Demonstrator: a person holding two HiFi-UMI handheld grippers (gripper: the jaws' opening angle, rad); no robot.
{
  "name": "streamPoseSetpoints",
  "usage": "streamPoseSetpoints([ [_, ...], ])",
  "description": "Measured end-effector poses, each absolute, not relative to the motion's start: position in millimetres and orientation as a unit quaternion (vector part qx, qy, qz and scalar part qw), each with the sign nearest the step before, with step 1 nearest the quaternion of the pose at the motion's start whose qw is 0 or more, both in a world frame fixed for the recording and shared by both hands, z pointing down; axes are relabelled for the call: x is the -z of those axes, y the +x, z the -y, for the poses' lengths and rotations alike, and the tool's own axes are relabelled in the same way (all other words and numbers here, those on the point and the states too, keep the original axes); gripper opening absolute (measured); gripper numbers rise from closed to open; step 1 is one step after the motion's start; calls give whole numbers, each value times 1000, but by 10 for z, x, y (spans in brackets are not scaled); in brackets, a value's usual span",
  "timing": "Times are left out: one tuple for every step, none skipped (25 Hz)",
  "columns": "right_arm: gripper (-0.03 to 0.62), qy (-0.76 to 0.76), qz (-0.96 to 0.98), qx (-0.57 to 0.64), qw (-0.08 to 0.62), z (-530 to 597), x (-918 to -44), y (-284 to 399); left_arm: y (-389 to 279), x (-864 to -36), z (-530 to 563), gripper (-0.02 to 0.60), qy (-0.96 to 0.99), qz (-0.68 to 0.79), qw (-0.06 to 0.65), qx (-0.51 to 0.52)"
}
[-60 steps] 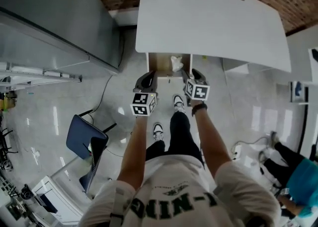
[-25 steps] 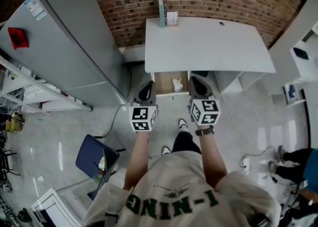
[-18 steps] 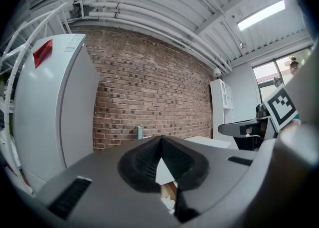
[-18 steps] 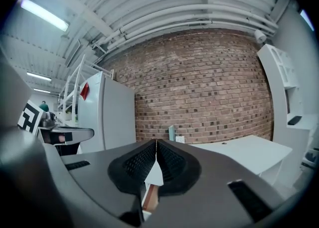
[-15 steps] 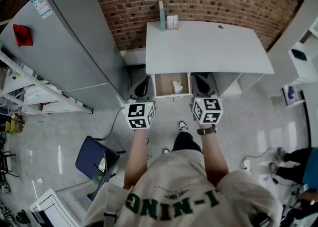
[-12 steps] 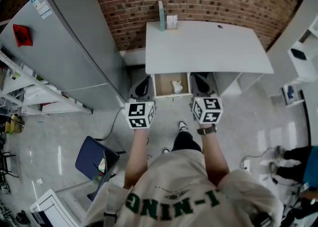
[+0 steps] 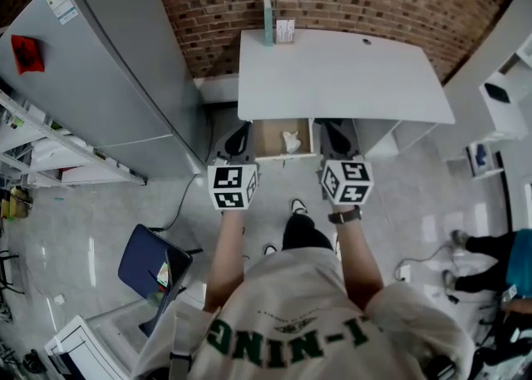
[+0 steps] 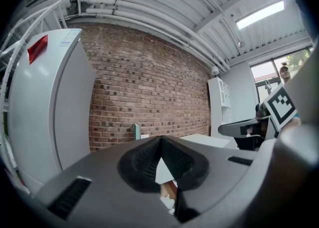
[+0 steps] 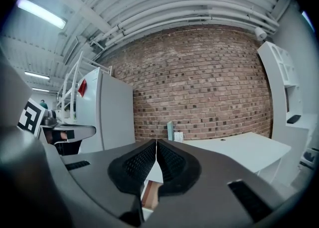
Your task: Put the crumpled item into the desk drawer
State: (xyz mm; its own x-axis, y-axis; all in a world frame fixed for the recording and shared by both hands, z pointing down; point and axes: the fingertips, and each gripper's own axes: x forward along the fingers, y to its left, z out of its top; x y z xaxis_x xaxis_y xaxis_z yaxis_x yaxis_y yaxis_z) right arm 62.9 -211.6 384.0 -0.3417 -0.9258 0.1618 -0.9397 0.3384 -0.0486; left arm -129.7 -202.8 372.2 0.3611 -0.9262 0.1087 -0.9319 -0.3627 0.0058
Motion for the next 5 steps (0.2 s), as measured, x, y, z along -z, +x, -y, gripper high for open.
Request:
streamPoseSetpoints([
  [11, 572, 816, -68, 56, 2173, -3878, 650, -1284, -3762, 2093, -2, 824, 563, 36, -46],
  [11, 572, 815, -69, 60, 2240, -3919, 672, -1270, -3807, 2165, -2, 824, 563, 39, -48],
  [11, 573, 814, -70, 63, 2313, -3963, 694, -1254, -3857, 2241, -2, 824, 563, 42, -51],
  [11, 574, 813, -72, 67, 2389, -4008, 718, -1236, -3911, 2320, -2, 824, 562, 46, -55],
  [11, 574, 812, -74, 70, 2466, -4055, 742, -1218, -3967, 2399, -2, 824, 562, 50, -58],
])
